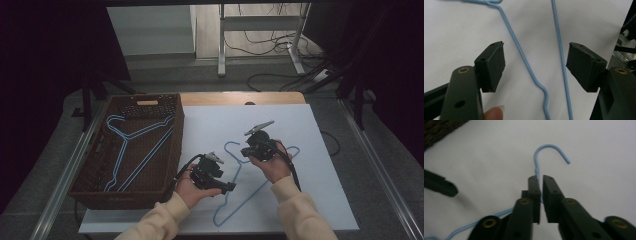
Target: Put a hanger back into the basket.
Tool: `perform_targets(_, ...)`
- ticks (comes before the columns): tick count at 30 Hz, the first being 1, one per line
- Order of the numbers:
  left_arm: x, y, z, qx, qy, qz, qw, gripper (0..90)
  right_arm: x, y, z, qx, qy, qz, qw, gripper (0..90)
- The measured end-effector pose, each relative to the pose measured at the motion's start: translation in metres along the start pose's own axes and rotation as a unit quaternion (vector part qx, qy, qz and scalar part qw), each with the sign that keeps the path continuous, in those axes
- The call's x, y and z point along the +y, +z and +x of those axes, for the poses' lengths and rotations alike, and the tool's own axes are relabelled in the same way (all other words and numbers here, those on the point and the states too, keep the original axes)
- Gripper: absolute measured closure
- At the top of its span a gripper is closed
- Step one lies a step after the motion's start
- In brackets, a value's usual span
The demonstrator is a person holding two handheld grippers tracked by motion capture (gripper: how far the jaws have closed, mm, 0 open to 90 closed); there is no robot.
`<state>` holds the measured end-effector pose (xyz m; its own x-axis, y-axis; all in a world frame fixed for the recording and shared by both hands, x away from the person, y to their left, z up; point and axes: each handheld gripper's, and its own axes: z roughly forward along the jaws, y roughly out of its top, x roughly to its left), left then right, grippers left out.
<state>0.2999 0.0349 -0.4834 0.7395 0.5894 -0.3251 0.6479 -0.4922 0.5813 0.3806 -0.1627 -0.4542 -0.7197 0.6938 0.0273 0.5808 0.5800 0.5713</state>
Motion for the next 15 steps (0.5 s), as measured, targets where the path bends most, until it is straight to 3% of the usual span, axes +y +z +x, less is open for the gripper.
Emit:
perform_targets(6, -0.001, 0.001, -0.001, -0.005, 0.002, 0.002, 1.0, 30.6, 0.003, 0.027, -0.004, 0.007, 0.009, 0.028, 0.9995, 71.2)
perform_targets(10, 0.0, 0.002, -0.001, -0.008, 0.0, 0.0, 1.0, 30.5, 0.005, 0.047, -0.005, 0.004, 0.007, 0.052, 0.9986, 70.2)
perform_targets(15, 0.0, 0.004, -0.002, -0.011, 0.001, 0.002, 0.9999, 30.3, 0.007, 0.056, -0.003, 0.006, -0.002, 0.069, 0.9976, 72.4)
